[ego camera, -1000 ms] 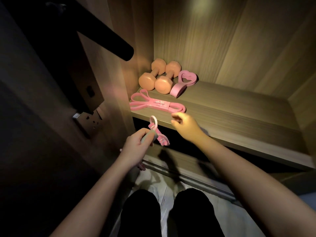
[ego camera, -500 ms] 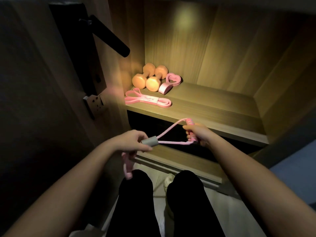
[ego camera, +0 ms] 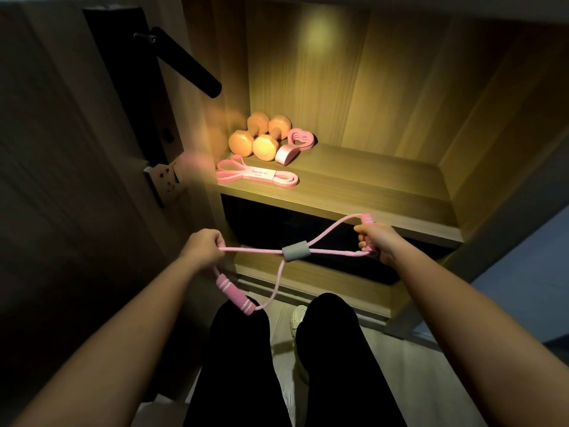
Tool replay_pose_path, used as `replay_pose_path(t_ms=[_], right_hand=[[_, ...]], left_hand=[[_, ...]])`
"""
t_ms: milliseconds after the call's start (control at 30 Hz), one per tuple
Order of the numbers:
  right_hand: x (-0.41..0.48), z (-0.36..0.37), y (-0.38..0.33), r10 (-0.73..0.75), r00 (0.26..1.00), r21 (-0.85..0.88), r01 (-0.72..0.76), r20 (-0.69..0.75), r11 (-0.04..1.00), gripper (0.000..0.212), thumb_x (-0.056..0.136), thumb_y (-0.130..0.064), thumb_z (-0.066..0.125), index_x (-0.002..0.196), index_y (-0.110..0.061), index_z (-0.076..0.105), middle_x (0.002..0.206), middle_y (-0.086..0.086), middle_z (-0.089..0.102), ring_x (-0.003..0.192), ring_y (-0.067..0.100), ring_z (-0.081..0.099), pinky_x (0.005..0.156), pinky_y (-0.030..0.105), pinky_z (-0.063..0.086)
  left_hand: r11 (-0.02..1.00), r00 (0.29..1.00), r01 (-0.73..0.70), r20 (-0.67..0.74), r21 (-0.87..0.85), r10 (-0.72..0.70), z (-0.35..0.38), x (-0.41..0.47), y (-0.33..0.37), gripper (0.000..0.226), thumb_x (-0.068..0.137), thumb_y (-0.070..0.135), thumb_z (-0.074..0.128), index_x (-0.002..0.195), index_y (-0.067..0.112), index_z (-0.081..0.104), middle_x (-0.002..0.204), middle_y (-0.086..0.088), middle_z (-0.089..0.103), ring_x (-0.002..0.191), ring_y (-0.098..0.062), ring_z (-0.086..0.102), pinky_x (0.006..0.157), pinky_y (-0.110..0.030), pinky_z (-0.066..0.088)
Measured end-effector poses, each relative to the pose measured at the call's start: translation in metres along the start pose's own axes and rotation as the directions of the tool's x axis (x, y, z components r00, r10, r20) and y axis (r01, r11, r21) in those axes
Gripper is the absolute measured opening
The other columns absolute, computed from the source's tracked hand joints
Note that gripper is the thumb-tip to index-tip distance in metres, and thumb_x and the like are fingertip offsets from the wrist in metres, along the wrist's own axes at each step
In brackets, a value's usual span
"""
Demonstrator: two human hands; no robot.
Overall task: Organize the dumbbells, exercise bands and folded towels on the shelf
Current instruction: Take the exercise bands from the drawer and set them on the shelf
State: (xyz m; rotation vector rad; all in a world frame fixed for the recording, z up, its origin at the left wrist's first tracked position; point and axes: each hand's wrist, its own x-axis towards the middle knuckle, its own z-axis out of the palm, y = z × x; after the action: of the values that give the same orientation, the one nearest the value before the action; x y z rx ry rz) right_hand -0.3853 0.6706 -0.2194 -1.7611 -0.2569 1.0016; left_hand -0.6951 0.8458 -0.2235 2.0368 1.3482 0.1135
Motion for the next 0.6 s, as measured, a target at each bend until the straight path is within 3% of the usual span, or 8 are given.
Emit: replay_pose_path(t_ms=[100,200,267,367,433,500,600], right_hand=[[-0.003,0.005,0.000,-0.005,1.000,0.040,0.004,0.018,0.999,0.015,0.096,-0.006,0.052,0.082,-0.010,0.049,0.062,0.004,0.043,0.031,0.006,0.040,0.032,0.014,0.030],[-0.004,0.001,0.000,-0.001,1.000,0.053,0.001,0.008,0.999,0.014,0.096,-0.007,0.052,0.082,-0.010,0.049,0.061,0.003,0.043,0.031,0.006,0.040,0.032,0.014,0.029],[-0.004,-0.004,0.002,0.010,1.000,0.062,-0.010,-0.005,0.998,0.014,0.096,-0.007,0.052,0.082,-0.010,0.050,0.062,0.003,0.043,0.031,0.006,0.040,0.032,0.015,0.030],[-0.005,-0.010,0.005,0.025,1.000,0.068,-0.024,-0.018,0.997,0.011,0.096,-0.007,0.052,0.085,-0.008,0.050,0.062,0.003,0.044,0.032,0.006,0.040,0.033,0.015,0.030],[-0.006,-0.011,0.007,0.029,1.000,0.073,-0.028,-0.012,0.997,0.009,0.096,-0.007,0.052,0.087,-0.007,0.050,0.062,0.003,0.043,0.034,0.006,0.039,0.033,0.016,0.030],[-0.006,-0.009,0.009,0.035,0.999,0.067,-0.035,0.005,0.997,0.009,0.096,-0.007,0.052,0.087,-0.007,0.050,0.061,0.003,0.043,0.037,0.007,0.039,0.033,0.016,0.030],[-0.003,-0.008,0.010,0.039,0.999,0.088,-0.040,0.018,0.995,0.008,0.096,-0.008,0.053,0.088,-0.008,0.051,0.061,0.003,0.044,0.036,0.007,0.039,0.032,0.016,0.030]], left_hand=[[0.989,0.927,0.046,-0.364,-0.139,-0.094,0.008,-0.006,0.000,0.013,0.090,0.007,0.060,0.083,0.017,0.057,0.097,-0.006,0.059,0.085,-0.024,0.061,0.077,-0.043,0.056],[0.918,0.878,-0.024,-0.447,-0.396,-0.170,0.010,-0.012,-0.003,0.006,0.094,0.019,0.058,0.098,0.014,0.056,0.102,-0.005,0.058,0.092,-0.022,0.058,0.074,-0.033,0.048],[0.810,0.890,-0.024,-0.381,-0.586,-0.249,0.010,-0.013,-0.003,0.020,0.098,0.032,0.052,0.110,0.016,0.054,0.106,-0.004,0.056,0.097,-0.021,0.056,0.075,-0.032,0.046],[0.576,0.922,0.003,-0.221,-0.817,-0.318,0.009,-0.007,-0.004,0.043,0.100,0.049,0.041,0.124,0.016,0.051,0.117,-0.006,0.058,0.107,-0.023,0.056,0.096,-0.044,0.048],[0.478,0.953,0.019,-0.128,-0.878,-0.273,0.015,-0.008,-0.001,0.055,0.097,0.058,0.035,0.128,0.015,0.049,0.122,-0.007,0.059,0.115,-0.028,0.056,0.103,-0.051,0.044],[0.313,0.974,0.067,-0.006,-0.947,-0.224,0.024,-0.012,0.004,0.064,0.095,0.065,0.030,0.130,0.015,0.049,0.125,-0.007,0.059,0.117,-0.029,0.055,0.107,-0.051,0.039],[0.060,0.981,0.154,0.145,-0.986,-0.126,0.034,-0.013,0.011,0.073,0.090,0.073,0.025,0.116,0.011,0.054,0.110,-0.009,0.064,0.103,-0.028,0.060,0.103,-0.052,0.036]])
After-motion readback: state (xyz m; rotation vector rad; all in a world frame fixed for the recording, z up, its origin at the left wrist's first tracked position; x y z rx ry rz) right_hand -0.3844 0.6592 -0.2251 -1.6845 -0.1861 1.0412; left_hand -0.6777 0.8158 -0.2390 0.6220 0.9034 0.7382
